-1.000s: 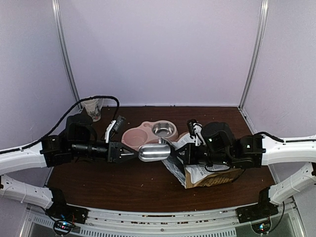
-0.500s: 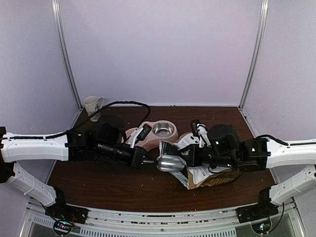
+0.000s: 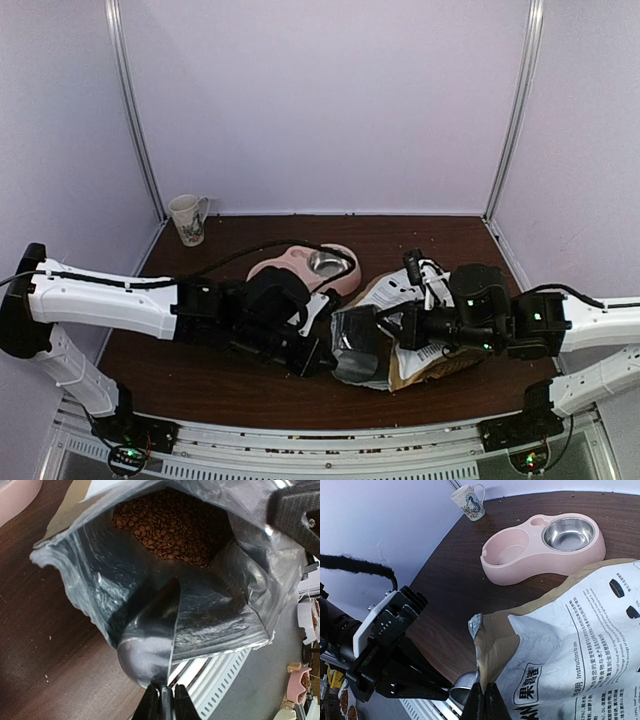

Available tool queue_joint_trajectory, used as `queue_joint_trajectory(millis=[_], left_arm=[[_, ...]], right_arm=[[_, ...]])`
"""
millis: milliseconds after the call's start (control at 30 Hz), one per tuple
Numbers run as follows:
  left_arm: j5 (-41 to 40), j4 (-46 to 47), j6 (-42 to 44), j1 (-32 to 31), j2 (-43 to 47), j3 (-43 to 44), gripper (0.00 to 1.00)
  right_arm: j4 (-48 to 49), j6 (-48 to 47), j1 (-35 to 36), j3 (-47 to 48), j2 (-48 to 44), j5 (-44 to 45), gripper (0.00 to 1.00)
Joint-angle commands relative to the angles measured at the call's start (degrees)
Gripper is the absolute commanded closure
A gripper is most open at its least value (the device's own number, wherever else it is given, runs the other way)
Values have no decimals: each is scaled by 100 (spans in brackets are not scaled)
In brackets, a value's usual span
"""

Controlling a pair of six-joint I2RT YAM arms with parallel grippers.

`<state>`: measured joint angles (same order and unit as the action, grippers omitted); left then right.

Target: Serve the pet food

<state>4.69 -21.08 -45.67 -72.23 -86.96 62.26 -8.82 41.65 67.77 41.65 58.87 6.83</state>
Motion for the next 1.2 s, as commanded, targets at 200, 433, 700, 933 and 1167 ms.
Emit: queue_joint_trajectory(millis=[200, 433, 700, 933, 1167], left_arm=[[-861, -33, -169, 115, -473, 445, 100], [-216, 1554, -1253, 718, -113, -776, 100], [74, 1653, -2113, 887, -368, -1075, 100], [300, 2383, -2386, 1000, -860, -1230, 100], [301, 2712, -2050, 1026, -1506, -729, 100]], right_arm=[[375, 251, 242, 377, 729, 772, 100], [223, 572, 530, 1044, 1557, 1514, 100], [-205, 273, 628, 1881, 2273, 1796, 100], [-250, 65, 624, 1865, 2259, 1624, 100], [-237, 32, 617, 1826, 2113, 1265, 100]])
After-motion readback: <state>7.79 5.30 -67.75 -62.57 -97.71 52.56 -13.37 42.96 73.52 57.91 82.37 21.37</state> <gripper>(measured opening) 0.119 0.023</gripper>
